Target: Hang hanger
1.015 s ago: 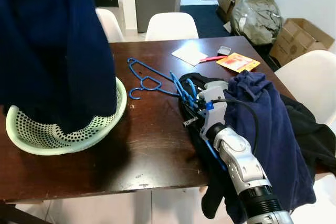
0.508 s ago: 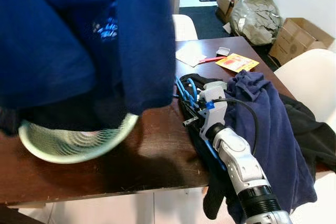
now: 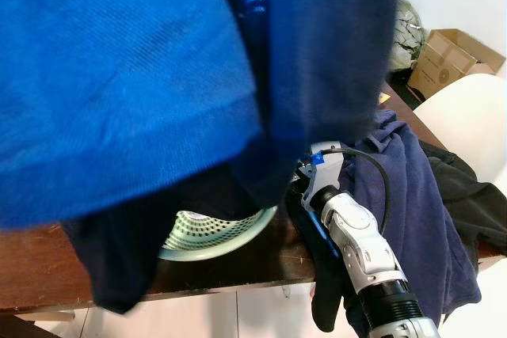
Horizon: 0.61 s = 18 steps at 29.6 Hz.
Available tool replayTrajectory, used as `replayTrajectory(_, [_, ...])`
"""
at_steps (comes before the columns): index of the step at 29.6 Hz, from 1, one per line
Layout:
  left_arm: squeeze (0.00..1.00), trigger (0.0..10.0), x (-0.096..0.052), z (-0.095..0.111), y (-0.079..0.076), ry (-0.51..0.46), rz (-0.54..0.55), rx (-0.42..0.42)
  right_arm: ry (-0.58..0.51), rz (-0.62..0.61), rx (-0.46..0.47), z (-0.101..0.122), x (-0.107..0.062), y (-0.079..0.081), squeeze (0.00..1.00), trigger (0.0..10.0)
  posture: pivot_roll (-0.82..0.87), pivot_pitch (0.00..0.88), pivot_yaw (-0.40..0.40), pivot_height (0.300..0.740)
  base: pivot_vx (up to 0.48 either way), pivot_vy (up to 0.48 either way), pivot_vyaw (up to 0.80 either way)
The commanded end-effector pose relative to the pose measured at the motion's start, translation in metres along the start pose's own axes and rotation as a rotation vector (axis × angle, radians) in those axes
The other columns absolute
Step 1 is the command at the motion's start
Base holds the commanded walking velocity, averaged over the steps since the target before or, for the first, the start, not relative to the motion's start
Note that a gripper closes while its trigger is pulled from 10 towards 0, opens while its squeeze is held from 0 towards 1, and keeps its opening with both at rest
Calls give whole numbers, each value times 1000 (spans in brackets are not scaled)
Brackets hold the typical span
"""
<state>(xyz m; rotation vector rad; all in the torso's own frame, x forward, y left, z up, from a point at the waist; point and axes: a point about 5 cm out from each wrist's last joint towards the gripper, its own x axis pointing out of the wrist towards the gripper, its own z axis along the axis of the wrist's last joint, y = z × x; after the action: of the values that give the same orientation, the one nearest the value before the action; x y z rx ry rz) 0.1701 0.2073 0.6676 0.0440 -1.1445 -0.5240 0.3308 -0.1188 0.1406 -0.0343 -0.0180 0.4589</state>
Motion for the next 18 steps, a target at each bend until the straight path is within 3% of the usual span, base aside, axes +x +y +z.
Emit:
replayTrajectory(1, [0,0,-6,-7,9,4,35,-23,59,-10,51,-18,-6,2,0,10000,121,16,65,740,0,0,0])
replayTrajectory(2, [0,0,-22,-25,30,58,118,-43,58,-13,55,-18,-7,2,0,10000,117,26,61,740,0,0,0])
replayTrajectory(3, [0,0,-22,-25,30,58,118,-43,58,-13,55,-18,-7,2,0,10000,117,26,61,740,0,0,0])
replayTrajectory(4, [0,0,-72,-69,79,207,346,-67,59,-13,63,-18,-9,0,0,10000,116,45,48,740,0,0,0])
replayTrajectory(6, [0,0,-72,-69,79,207,346,-67,59,-13,63,-18,-9,0,0,10000,116,45,48,740,0,0,0])
replayTrajectory(7, [0,0,-92,-82,93,264,422,-62,60,-13,65,-18,-10,0,0,10000,116,45,48,740,0,0,0])
replayTrajectory(9, [0,0,-92,-82,93,264,422,-62,60,-13,65,-18,-10,0,0,10000,116,45,48,740,0,0,0])
replayTrajectory(10, [0,0,-122,-100,111,344,509,-43,61,-11,67,-18,-10,-1,0,10000,114,50,41,740,0,0,0])
replayTrajectory(11, [0,0,-122,-100,111,344,509,-43,61,-11,67,-18,-10,-1,0,10000,114,50,41,740,0,0,0])
replayTrajectory(13, [0,0,-198,-134,141,526,716,-54,66,-7,65,-18,-11,-4,0,10000,102,72,28,740,0,0,0])
replayTrajectory(14, [0,0,-198,-134,141,526,716,-54,66,-7,65,-18,-11,-4,0,10000,102,72,28,740,0,0,0])
replayTrajectory(15, [0,0,-234,-153,146,659,762,-64,69,-4,61,-18,-11,-5,0,10000,100,75,21,740,0,0,0])
replayTrajectory(17, [0,0,-234,-153,146,659,762,-64,69,-4,61,-18,-11,-5,0,10000,100,75,21,740,0,0,0])
replayTrajectory(18, [0,0,-258,-167,147,753,780,-76,73,-2,57,-17,-11,-7,0,10000,98,79,18,740,0,0,0])
